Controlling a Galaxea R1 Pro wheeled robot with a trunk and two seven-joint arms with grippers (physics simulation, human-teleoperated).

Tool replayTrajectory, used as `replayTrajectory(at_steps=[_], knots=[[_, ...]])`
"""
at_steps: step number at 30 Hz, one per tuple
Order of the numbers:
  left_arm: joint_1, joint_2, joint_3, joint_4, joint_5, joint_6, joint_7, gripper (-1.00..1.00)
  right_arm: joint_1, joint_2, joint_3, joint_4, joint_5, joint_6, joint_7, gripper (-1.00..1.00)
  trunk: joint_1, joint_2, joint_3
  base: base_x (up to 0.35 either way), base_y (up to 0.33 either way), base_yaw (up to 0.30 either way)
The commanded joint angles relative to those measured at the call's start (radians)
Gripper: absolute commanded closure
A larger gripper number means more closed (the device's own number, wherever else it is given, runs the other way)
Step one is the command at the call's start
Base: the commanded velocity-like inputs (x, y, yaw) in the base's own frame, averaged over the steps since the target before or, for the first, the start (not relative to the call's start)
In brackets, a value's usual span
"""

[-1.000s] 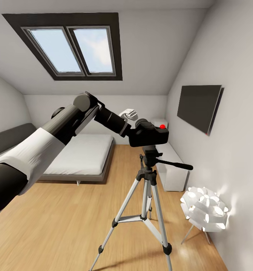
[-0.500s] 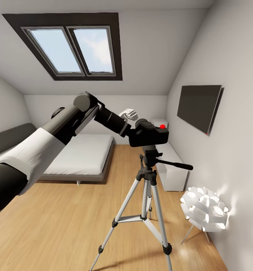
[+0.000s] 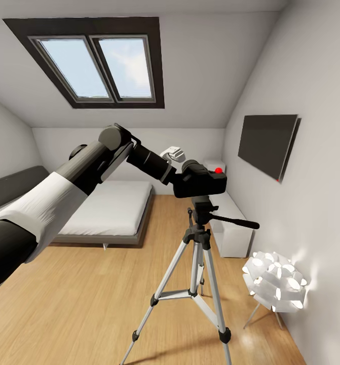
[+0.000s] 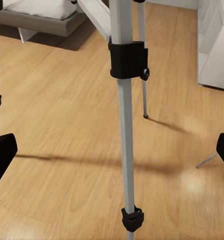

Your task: Attach the digital camera to the camera tripod in the bedroom.

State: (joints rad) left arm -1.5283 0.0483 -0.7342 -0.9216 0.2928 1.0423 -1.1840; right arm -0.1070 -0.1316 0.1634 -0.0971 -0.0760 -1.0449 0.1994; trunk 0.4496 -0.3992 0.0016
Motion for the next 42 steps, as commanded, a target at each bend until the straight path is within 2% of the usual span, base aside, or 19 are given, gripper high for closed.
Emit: replayTrajectory(at_steps=[1, 13, 27, 42], knots=[[-0.001, 0.000, -0.002, 0.000, 0.003, 0.005, -0.001, 1.00, 0.000, 0.000, 0.006, 0.001, -0.008, -0.002, 0.004, -1.00, 0.000, -0.001, 0.000, 0.000, 0.000, 0.000], [0.000, -0.001, -0.002, 0.000, 0.003, 0.005, -0.002, 1.00, 0.000, 0.001, 0.003, -0.008, -0.008, -0.002, 0.003, -1.00, 0.000, -0.001, 0.000, 0.000, 0.000, 0.000], [0.000, -0.002, -0.001, 0.000, 0.003, 0.005, -0.002, 1.00, 0.000, 0.007, 0.001, -0.124, -0.008, -0.002, 0.003, -1.00, 0.000, -0.001, 0.000, 0.000, 0.000, 0.000], [0.000, -0.002, 0.009, 0.000, 0.003, 0.005, -0.002, 1.00, 0.000, 0.007, 0.002, -0.131, -0.008, -0.002, 0.002, -1.00, 0.000, -0.001, 0.000, 0.000, 0.000, 0.000]])
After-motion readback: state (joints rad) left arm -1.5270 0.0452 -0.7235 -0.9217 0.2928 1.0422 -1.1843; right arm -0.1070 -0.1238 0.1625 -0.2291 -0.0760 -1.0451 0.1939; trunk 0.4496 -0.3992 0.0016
